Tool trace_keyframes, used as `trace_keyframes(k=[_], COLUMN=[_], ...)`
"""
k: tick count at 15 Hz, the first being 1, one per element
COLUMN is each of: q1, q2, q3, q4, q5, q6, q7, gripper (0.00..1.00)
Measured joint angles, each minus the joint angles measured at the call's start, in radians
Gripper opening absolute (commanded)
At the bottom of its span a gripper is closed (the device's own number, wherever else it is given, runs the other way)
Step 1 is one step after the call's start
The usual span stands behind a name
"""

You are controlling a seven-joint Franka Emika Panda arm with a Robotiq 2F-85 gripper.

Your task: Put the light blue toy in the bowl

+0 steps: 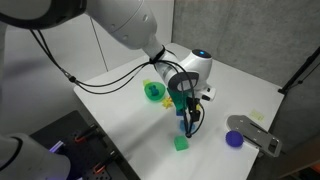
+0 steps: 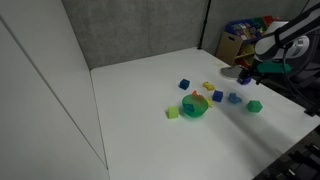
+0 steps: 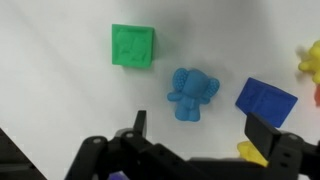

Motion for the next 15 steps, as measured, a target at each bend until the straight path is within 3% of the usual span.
trace_keyframes(k=[5,15], q1=[-0.006,-0.007], q2=[0.110,0.299], q3=[-0.001,0.023], q4=[0.042,0.122], q5=[0.000,0.002], q6=[0.036,0.255], q7=[0.000,0.000], gripper=[1.00,1.00])
